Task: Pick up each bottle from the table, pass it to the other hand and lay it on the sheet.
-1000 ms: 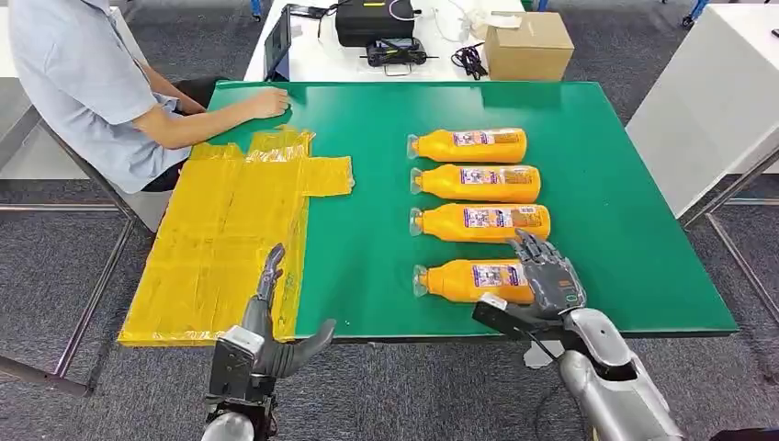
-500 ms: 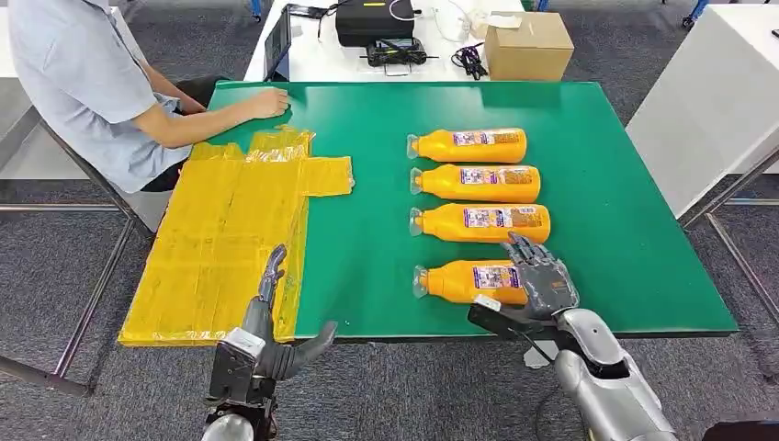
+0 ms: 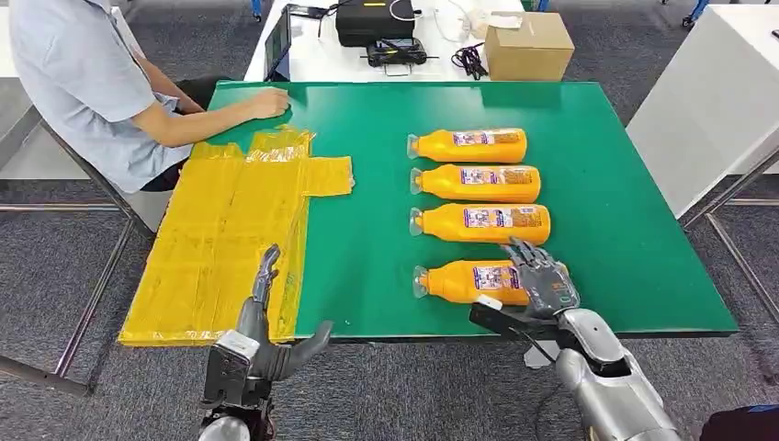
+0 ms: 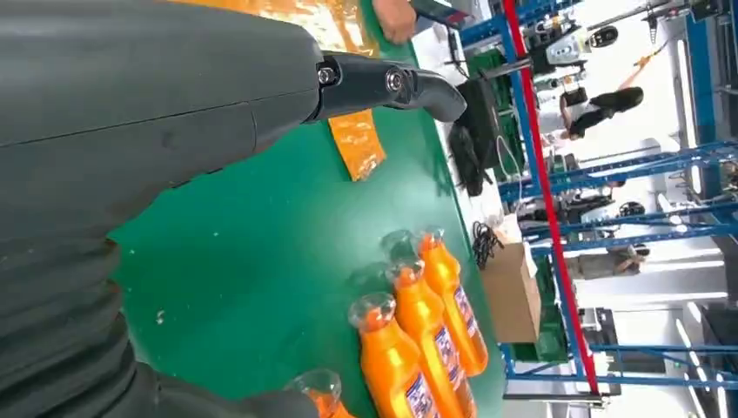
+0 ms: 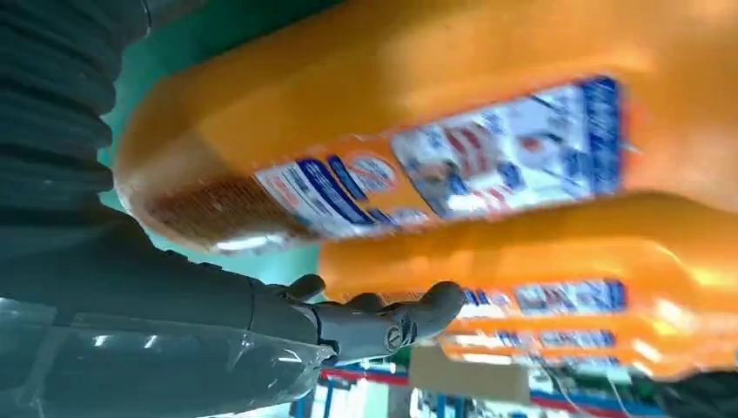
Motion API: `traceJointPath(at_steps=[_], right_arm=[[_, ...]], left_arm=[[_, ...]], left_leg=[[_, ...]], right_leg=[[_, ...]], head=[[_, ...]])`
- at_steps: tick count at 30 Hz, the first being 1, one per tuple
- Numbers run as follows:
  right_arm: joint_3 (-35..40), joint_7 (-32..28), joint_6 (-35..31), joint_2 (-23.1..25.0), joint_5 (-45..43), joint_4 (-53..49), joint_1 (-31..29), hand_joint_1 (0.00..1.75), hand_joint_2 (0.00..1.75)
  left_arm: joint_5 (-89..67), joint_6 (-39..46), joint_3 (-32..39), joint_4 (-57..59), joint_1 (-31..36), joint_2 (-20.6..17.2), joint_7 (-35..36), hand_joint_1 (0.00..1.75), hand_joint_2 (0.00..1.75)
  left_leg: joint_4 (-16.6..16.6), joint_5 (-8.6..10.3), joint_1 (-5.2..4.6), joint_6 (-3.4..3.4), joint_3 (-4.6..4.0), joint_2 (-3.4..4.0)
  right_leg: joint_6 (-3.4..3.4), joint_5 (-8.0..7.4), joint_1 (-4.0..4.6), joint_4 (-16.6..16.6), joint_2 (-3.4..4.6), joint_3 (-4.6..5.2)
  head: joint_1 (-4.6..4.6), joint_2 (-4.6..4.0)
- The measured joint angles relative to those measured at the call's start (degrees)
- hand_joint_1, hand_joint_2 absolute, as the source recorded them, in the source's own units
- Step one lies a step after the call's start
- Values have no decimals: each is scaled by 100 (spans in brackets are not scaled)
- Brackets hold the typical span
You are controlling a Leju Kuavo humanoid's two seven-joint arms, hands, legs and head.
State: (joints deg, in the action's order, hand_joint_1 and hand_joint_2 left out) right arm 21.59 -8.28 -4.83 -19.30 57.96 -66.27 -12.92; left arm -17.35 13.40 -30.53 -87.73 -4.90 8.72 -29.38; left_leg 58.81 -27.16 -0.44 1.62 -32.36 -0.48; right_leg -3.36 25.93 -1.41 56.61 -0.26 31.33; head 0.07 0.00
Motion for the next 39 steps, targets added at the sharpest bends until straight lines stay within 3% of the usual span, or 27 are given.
traceJointPath(at_steps=[16, 18, 19, 20, 30, 39], right_arm=[[26, 680, 452, -332, 280, 61, -13, 0, 175], [26, 677, 465, -332, 271, 87, -30, 138, 175], [26, 673, 474, -332, 269, 98, -41, 166, 175], [26, 671, 487, -332, 262, 120, -51, 175, 175], [-11, 376, 489, -334, -190, 422, -195, 175, 175], [-251, -74, 33, -173, -664, 922, -246, 175, 175]], left_arm=[[-9, 144, 66, -81, -142, -68, 155, 0, 175], [-11, 160, 74, -83, -143, -77, 155, 0, 175], [-11, 164, 76, -85, -144, -81, 155, 0, 175], [-11, 171, 76, -85, -144, -83, 155, 0, 175], [-2, 138, 76, -85, -131, -83, 94, 0, 175], [59, 50, 76, -83, -57, -85, -48, 0, 175]], left_leg=[[1, 0, -1, 2, 5, 2], [1, 1, -1, 2, 7, 2], [3, 1, -2, 2, 7, 2], [4, 1, -2, 2, 7, 2], [7, 4, -2, 8, 6, 1], [7, 4, -1, 8, 6, 2]], right_leg=[[-1, -1, -2, -1, 1, -4], [-1, -1, -2, -1, 1, -7], [-2, -1, -2, -1, 1, -7], [-4, -3, -2, -1, 1, -7], [-8, -6, -2, -1, 1, -6], [-8, -5, -2, -1, 1, -7]], head=[[0, 0], [0, 0], [0, 0], [0, 0], [0, 0], [0, 0]])
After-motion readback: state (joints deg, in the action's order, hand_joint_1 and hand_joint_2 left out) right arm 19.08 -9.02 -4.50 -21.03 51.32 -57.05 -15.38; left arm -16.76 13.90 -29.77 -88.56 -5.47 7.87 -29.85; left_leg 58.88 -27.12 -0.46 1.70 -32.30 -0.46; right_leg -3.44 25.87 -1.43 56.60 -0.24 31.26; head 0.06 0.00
